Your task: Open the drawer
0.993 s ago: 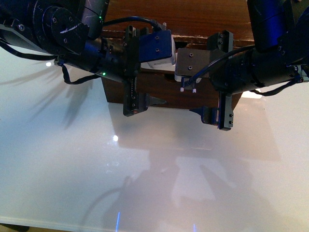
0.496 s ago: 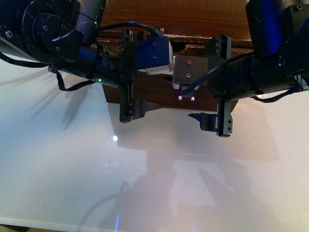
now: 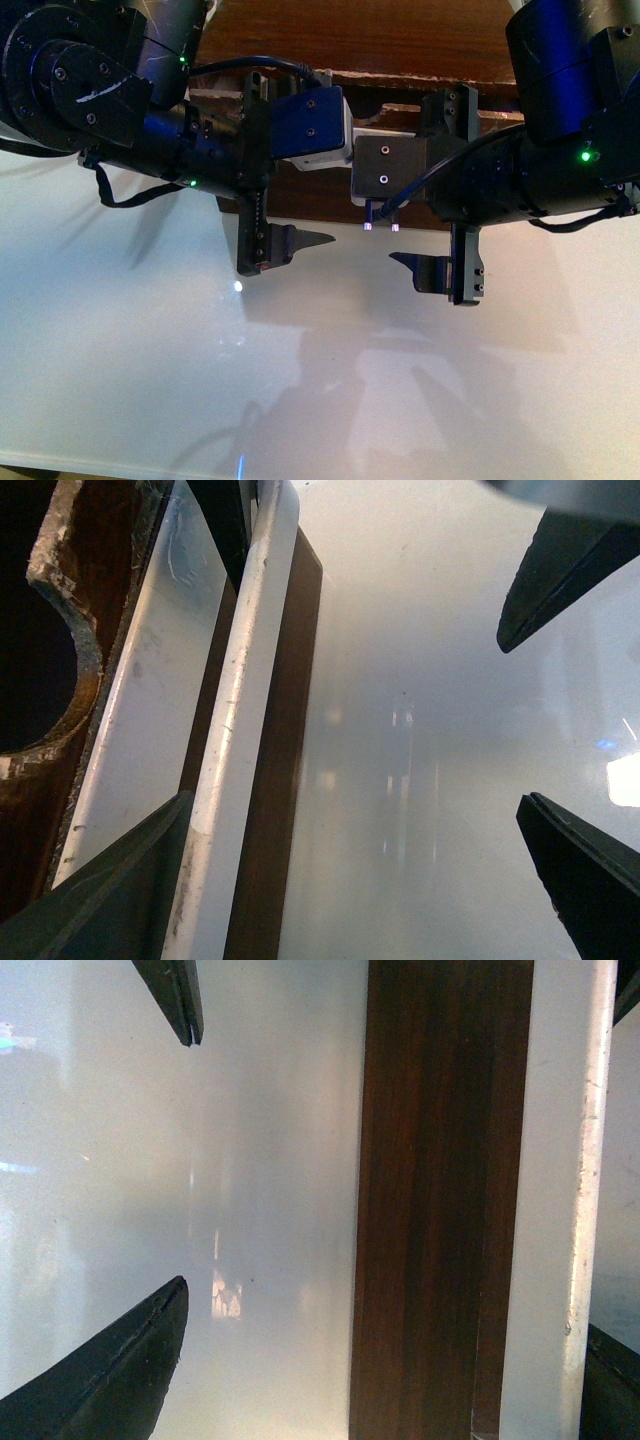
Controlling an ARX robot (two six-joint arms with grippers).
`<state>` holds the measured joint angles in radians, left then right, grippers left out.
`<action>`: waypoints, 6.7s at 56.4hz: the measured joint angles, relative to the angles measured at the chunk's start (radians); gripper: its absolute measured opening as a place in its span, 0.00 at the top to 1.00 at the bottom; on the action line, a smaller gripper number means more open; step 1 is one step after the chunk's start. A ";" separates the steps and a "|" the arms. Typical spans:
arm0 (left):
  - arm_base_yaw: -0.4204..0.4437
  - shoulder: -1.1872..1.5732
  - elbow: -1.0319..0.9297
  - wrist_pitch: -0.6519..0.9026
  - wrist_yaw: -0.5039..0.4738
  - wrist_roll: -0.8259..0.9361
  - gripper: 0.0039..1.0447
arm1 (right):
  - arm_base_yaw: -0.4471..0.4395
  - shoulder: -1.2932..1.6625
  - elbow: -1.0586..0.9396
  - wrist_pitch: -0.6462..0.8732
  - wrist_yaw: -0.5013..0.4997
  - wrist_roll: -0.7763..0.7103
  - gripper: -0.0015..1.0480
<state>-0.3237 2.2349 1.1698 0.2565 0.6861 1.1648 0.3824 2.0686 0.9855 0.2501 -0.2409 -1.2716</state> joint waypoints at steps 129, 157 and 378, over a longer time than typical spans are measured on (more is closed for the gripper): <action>0.054 -0.342 -0.339 0.098 0.104 -0.232 0.08 | 0.119 -0.270 -0.264 0.124 0.013 0.056 0.08; 0.309 -0.564 -0.470 0.349 0.080 -0.821 0.08 | -0.135 -0.678 -0.448 0.079 -0.022 0.298 0.08; 0.325 -2.229 -1.156 -0.255 -0.686 -1.173 0.08 | -0.379 -2.063 -0.969 -0.249 0.241 1.262 0.09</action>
<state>0.0017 0.0063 0.0139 0.0013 -0.0002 -0.0078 0.0032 0.0055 0.0170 0.0013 0.0006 -0.0101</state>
